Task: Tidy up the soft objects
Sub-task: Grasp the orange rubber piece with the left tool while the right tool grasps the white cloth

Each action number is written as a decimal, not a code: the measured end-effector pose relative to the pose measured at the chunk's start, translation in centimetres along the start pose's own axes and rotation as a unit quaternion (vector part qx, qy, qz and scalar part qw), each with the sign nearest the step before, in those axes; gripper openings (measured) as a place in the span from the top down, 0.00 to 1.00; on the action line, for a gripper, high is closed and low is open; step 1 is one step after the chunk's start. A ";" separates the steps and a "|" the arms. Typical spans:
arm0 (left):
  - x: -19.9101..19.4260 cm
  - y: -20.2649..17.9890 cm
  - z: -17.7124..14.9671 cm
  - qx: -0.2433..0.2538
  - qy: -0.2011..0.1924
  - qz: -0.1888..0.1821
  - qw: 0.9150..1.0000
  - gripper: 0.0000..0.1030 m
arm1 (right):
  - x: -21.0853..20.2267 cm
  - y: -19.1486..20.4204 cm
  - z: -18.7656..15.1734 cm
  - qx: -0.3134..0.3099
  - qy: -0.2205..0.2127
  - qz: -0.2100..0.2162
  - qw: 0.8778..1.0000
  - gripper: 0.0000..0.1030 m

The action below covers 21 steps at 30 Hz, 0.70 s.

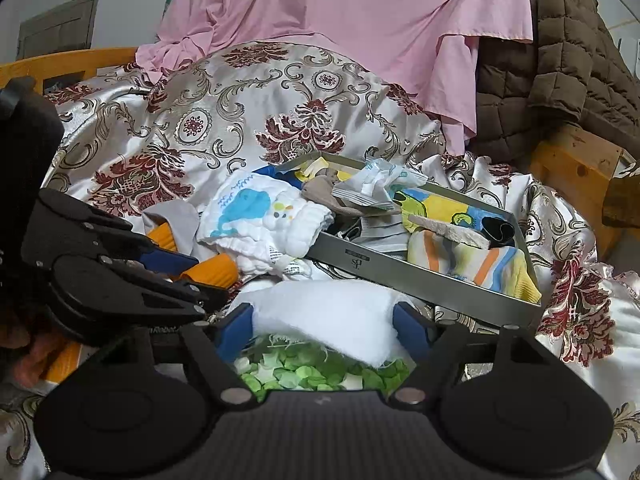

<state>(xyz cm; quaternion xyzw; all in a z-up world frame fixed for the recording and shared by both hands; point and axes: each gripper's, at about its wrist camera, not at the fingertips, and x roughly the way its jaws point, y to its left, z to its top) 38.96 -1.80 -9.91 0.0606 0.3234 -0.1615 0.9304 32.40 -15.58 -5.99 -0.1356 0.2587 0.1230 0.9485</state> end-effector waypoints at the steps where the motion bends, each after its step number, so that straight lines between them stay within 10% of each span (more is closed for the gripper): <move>1: -0.1 0.0 0.0 0.000 -0.002 -0.001 1.000 0.72 | -0.1 0.1 0.0 -0.001 0.000 0.001 1.000 0.28; 14: -2.3 -3.5 -1.1 0.108 -0.075 0.004 0.991 0.83 | -1.3 0.1 0.3 0.004 -0.006 0.027 1.000 0.67; 21: -2.6 -2.9 -1.0 0.090 -0.078 -0.001 0.993 0.84 | -1.8 -0.9 0.3 0.030 -0.007 0.016 0.999 0.84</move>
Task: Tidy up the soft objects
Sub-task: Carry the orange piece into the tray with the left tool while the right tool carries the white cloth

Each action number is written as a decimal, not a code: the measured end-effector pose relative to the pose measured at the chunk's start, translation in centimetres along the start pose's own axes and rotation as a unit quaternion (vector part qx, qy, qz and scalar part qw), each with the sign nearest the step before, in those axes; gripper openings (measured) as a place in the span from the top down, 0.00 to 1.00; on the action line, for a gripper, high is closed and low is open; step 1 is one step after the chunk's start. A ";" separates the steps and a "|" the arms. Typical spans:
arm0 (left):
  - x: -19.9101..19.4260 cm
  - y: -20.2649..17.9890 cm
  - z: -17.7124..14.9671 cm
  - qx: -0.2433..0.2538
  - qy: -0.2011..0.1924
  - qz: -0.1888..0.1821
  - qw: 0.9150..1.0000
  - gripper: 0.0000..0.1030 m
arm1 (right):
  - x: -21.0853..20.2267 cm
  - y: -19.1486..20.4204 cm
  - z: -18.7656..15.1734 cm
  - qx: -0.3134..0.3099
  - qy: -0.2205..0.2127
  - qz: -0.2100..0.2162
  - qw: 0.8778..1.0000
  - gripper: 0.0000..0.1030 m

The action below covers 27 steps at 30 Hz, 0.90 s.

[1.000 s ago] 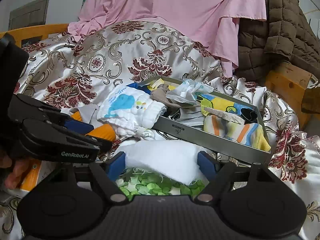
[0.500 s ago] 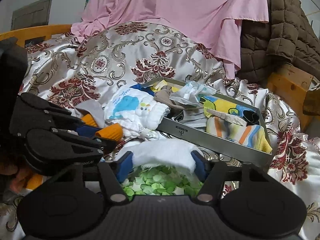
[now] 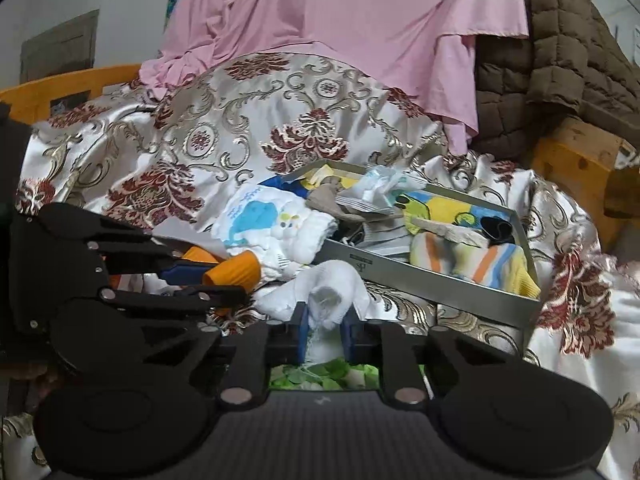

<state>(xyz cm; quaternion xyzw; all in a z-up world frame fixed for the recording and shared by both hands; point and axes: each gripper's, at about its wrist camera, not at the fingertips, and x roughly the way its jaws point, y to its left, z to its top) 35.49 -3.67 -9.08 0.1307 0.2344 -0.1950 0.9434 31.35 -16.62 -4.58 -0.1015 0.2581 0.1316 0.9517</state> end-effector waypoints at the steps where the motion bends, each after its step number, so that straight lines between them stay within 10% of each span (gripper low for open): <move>1: -0.2 0.0 0.0 0.000 -0.002 0.001 1.000 0.84 | -0.1 -0.1 0.1 0.002 -0.002 -0.001 1.000 0.84; 27: -8.5 -1.1 4.1 -0.101 -0.076 0.024 0.992 0.85 | -8.6 -3.0 3.1 0.050 -0.126 -0.009 0.991 0.85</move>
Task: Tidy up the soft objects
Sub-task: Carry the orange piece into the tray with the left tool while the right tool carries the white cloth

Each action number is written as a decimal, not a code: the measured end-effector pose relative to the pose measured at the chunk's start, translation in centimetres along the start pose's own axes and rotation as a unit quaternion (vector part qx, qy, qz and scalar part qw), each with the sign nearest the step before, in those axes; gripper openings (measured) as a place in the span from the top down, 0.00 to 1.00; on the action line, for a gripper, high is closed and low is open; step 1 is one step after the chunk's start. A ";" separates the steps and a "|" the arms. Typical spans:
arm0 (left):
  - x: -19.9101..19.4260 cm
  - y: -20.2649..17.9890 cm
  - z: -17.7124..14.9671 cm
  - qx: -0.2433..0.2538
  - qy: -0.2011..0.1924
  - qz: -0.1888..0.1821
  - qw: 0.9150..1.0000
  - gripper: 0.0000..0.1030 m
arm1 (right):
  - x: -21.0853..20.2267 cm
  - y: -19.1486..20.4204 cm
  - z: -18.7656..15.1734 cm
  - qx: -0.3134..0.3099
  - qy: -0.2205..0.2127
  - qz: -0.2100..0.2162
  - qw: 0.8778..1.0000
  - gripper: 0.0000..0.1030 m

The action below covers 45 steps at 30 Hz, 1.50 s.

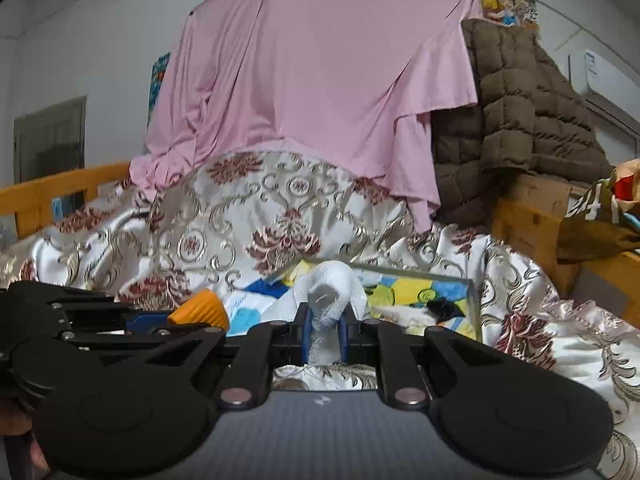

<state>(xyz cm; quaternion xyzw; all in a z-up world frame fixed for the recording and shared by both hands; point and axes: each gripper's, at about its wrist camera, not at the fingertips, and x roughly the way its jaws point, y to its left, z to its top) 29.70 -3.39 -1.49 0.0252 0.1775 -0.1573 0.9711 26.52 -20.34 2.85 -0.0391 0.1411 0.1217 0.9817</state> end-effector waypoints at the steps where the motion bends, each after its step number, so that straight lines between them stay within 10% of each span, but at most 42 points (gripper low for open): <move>1: -0.4 -0.2 0.3 0.000 -0.004 0.002 1.000 0.85 | -0.3 -0.1 0.2 0.003 -0.004 -0.001 1.000 0.85; 20: -2.3 1.2 6.3 -0.101 -0.042 -0.028 0.994 0.84 | 0.2 -3.8 1.3 0.044 -0.058 0.006 0.997 0.85; 34: 15.6 3.3 13.6 -0.212 0.004 -0.075 0.974 0.83 | 13.1 -13.6 0.7 0.162 -0.005 -0.041 0.986 0.85; 45: 26.1 0.8 13.0 -0.182 0.068 -0.057 0.979 0.81 | 19.7 -17.4 -0.6 0.237 0.024 -0.041 0.970 0.85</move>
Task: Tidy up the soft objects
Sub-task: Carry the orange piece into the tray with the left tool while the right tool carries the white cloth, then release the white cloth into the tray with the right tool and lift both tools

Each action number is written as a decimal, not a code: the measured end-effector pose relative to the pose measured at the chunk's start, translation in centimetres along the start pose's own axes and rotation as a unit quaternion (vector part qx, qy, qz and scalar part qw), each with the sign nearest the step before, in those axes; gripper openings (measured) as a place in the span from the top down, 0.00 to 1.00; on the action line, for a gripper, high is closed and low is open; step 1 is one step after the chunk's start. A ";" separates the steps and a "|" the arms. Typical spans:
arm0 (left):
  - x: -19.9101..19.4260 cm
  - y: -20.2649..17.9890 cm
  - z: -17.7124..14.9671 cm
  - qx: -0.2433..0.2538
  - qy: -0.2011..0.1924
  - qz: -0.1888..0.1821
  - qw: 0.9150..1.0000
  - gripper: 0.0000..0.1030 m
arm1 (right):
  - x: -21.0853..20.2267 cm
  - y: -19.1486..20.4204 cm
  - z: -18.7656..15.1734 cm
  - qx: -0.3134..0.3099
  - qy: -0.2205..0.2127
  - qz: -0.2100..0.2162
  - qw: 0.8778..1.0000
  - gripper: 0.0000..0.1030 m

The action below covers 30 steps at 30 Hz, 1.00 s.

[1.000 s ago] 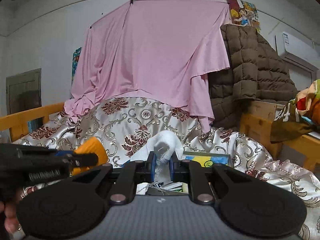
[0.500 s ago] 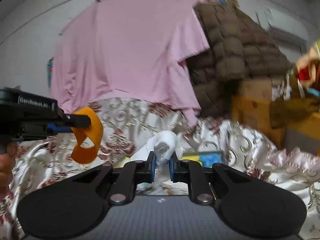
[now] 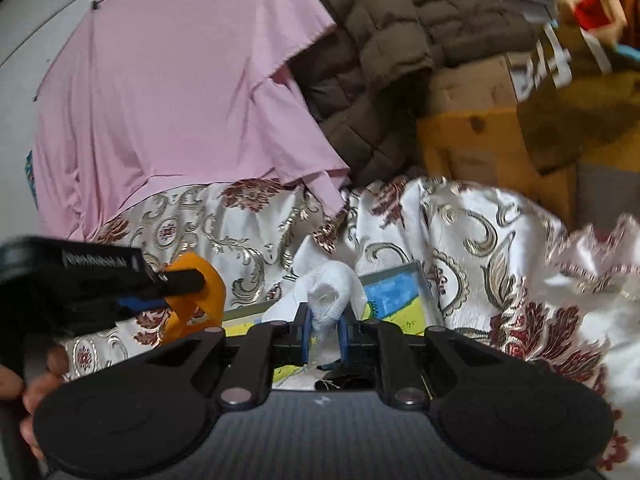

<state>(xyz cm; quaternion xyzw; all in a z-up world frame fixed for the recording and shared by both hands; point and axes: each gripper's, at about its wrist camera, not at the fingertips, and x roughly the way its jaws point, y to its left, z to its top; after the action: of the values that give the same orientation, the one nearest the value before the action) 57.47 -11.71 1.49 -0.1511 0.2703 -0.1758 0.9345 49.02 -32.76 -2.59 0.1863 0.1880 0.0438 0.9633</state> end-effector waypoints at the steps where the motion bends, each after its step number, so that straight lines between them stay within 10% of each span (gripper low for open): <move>1: 0.7 -0.1 -0.1 0.000 0.005 0.002 1.000 0.81 | 0.3 -0.3 0.1 0.008 0.003 -0.001 1.000 0.84; 15: 4.0 -1.6 -2.7 0.024 0.037 -0.008 0.999 0.65 | 1.1 -3.0 -0.2 0.052 0.033 -0.015 0.998 0.60; 30: -3.7 -1.8 -1.0 0.017 -0.021 0.027 0.999 0.27 | -4.2 -0.2 2.4 0.017 -0.010 -0.012 1.000 0.24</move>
<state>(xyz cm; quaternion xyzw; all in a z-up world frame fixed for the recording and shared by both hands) 53.48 -12.02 3.03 -0.1311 0.2513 -0.1523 0.9468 46.07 -34.38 0.84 0.2005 0.1816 0.0271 0.9623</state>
